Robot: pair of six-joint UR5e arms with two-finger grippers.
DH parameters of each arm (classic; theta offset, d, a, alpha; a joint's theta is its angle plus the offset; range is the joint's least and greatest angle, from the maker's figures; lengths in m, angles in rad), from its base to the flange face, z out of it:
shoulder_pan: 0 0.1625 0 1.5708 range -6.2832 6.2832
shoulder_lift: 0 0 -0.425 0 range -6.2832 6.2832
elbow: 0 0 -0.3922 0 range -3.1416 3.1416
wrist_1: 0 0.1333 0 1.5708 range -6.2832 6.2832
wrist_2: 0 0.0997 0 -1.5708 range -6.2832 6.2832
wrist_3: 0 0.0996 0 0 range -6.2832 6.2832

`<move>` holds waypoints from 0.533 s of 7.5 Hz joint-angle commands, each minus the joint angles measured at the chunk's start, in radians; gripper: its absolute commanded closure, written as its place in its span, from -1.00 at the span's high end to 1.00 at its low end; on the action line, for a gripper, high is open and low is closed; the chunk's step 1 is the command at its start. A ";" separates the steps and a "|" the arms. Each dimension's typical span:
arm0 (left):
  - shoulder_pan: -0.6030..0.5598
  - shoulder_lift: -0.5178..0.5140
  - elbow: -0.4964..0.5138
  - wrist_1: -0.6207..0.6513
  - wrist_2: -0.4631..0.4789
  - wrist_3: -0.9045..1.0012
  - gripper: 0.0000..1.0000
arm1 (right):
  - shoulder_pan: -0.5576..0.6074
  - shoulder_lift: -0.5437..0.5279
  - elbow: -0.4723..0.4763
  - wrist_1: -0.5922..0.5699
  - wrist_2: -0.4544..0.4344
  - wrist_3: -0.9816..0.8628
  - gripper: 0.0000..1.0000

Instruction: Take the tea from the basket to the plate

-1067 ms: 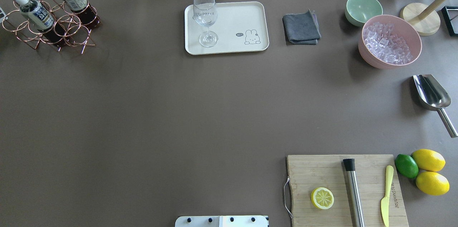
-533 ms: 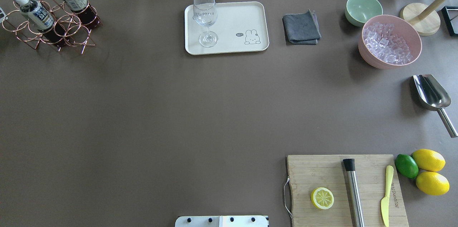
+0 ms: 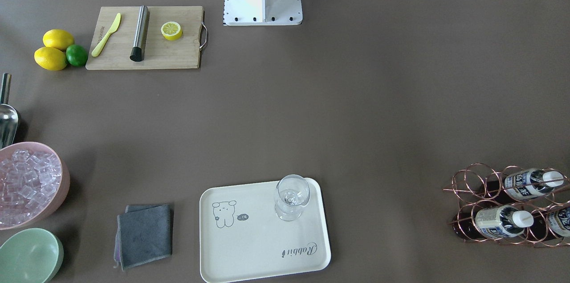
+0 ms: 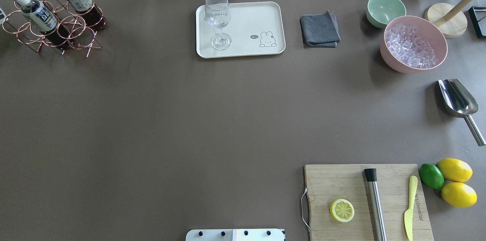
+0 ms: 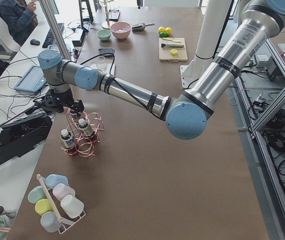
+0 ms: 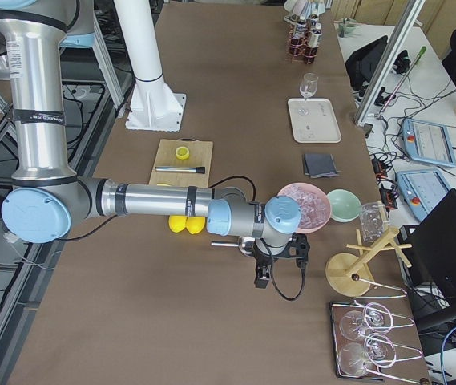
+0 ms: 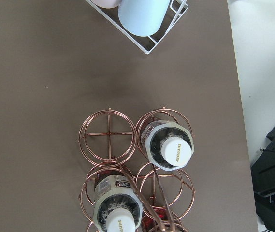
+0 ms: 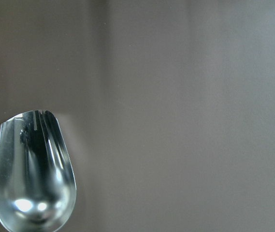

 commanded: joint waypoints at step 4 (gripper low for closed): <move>0.047 -0.003 0.008 -0.061 0.000 -0.134 0.83 | -0.001 -0.001 0.000 0.000 0.000 -0.001 0.99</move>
